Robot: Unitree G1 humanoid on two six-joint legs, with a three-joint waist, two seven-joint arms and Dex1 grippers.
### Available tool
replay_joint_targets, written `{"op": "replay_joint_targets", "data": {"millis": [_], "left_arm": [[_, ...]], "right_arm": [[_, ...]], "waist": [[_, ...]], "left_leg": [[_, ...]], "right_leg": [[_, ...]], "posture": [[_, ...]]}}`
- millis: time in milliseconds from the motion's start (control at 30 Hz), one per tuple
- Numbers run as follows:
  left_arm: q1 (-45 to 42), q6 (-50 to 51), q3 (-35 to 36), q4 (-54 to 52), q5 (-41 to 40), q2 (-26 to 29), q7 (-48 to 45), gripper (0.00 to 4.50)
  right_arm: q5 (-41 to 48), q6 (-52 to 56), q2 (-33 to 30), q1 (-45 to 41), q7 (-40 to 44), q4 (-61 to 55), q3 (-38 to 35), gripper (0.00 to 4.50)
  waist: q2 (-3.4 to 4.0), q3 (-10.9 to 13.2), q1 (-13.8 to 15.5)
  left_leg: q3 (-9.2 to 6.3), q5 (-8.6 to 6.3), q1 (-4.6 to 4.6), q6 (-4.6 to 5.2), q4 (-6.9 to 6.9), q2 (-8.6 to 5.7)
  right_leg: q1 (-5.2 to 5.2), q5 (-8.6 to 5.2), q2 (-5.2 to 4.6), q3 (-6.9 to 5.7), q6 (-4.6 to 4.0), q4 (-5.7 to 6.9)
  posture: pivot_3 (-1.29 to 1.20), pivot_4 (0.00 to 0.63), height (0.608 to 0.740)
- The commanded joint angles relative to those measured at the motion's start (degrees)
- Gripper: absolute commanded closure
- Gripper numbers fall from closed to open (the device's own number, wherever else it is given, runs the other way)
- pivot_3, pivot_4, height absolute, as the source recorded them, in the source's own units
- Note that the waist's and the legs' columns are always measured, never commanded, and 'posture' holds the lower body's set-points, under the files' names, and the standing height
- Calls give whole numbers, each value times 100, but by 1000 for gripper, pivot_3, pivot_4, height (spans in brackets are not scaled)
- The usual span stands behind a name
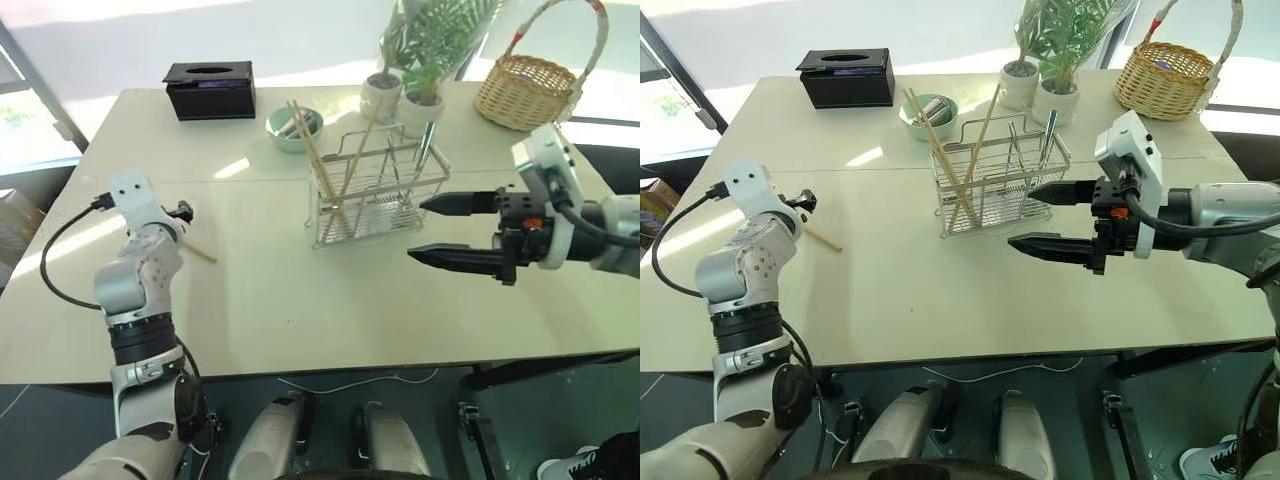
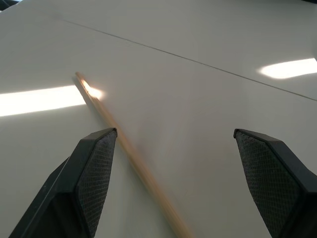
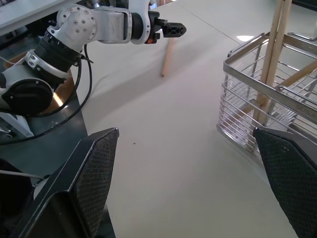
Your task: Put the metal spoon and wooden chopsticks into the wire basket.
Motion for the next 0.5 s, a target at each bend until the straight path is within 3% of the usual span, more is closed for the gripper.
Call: {"op": "replay_joint_targets", "data": {"millis": [33,500], "left_arm": [[-203,1,194,-1,81,-135,283,519],[-1133,-461,927,1489,309,-845,1820,519]], "right_arm": [[-135,-151,-97,-20,47,-34,-171,0],[-215,-236,75,306,-287,-178,-402,0]], "waist": [[0,0,-4],[-4,-1,25]], "left_leg": [[0,0,0,0,0,0],[1,0,-1,0,3,0]], "right_leg": [[1,0,0,0,0,0],[13,2,0,-1,3,0]], "posture": [[0,150,740],[0,150,740]]}}
